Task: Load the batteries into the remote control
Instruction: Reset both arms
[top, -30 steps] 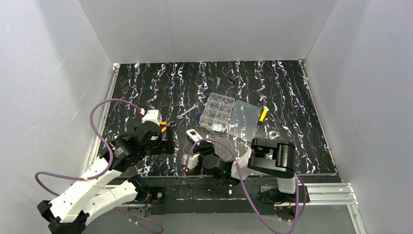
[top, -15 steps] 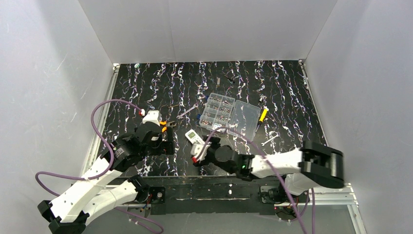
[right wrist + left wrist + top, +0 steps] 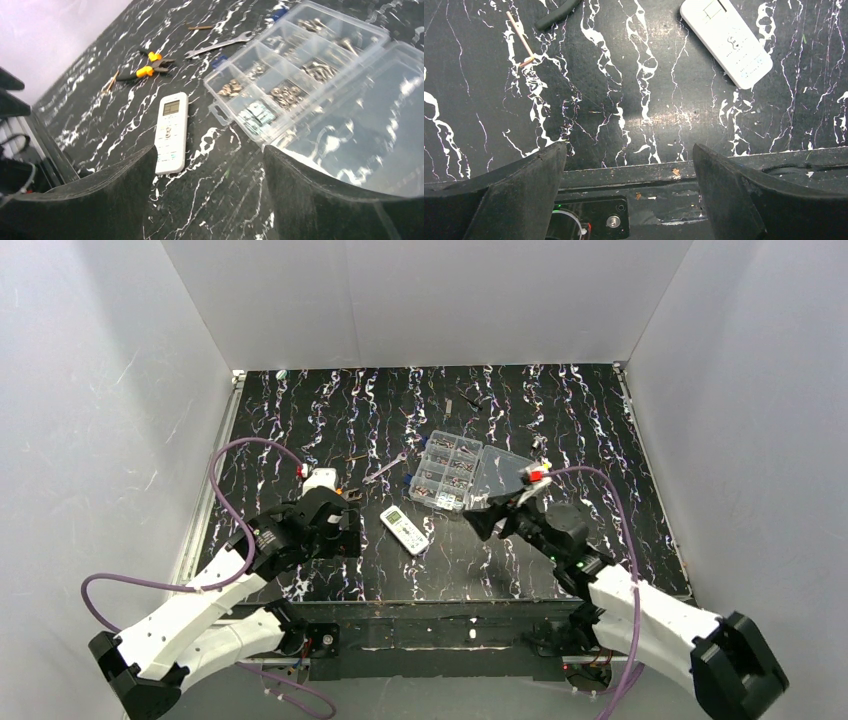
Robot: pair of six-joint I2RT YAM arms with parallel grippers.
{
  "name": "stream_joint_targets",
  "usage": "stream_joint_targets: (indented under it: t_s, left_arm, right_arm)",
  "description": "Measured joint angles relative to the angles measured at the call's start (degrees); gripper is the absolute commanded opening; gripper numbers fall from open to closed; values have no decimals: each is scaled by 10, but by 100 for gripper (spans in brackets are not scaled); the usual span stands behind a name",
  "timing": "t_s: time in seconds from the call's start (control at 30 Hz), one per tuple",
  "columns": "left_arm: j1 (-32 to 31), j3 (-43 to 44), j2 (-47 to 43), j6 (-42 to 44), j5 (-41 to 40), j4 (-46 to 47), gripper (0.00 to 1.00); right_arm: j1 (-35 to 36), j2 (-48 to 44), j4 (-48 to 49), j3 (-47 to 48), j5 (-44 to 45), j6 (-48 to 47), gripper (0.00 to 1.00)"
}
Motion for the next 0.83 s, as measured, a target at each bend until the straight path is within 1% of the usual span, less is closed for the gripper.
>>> stream_joint_targets:
  t_s: [0.07, 0.2, 0.27, 0.3, 0.4, 0.53, 0.7, 0.83]
  left_arm:
    - [0, 0, 0, -2, -5, -1, 98]
    - [0, 0, -2, -2, -11, -1, 98]
    - [0, -5, -7, -1, -14, 1, 98]
    - [0, -10, -11, -1, -16, 2, 98]
    - [0, -24, -25, 0, -21, 1, 98]
    - [0, -38, -44, 8, -22, 1, 98]
    - [0, -45, -57, 20, -14, 2, 98]
    - [0, -49, -58, 20, -5, 3, 98]
  right_arm:
    - [-38, -38, 6, -32, -26, 46, 85]
    - [-165, -123, 2, -108, -63, 145, 85]
    - [-193, -152, -25, -122, -63, 170, 85]
    - [-206, -182, -44, -125, -61, 177, 85]
    - [-213, -236, -94, -125, -44, 187, 85]
    - [-213, -304, -155, -125, 2, 188, 84]
    - [-213, -372, -219, -125, 56, 184, 84]
    - [-213, -414, -261, -124, 80, 182, 83]
